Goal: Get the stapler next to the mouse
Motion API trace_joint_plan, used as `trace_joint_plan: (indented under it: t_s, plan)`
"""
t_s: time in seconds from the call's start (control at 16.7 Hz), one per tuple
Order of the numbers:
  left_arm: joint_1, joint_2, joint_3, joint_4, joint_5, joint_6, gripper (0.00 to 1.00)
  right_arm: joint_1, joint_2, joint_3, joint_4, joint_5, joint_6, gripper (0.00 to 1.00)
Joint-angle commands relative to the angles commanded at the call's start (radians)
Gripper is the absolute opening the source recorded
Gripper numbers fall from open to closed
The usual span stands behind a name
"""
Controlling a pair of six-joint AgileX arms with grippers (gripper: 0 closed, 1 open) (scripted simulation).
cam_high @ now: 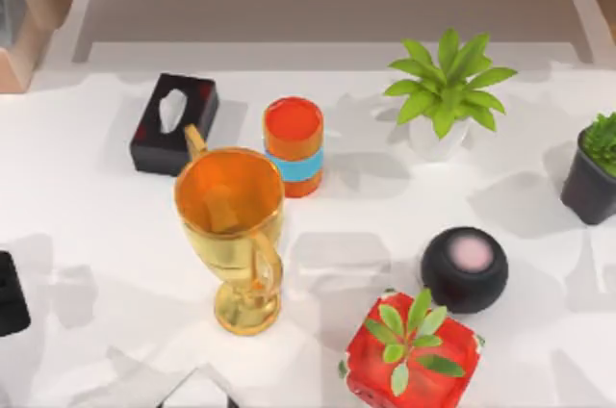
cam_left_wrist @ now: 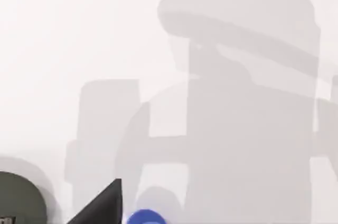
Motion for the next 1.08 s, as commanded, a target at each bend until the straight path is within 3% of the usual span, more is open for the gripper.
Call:
trace_joint_plan:
  t_s: [0.54, 1.08]
  plan:
    - [0.079, 0.479, 0.247, -0.373, -0.002, -0.115, 1.0, 0.0, 0.0, 0.0, 0.0, 0.0, 0.0, 1.0]
    - [0.088, 0.529, 0.241, -0.363, -0.002, -0.129, 1.0, 0.0, 0.0, 0.0, 0.0, 0.0, 0.0, 1.0]
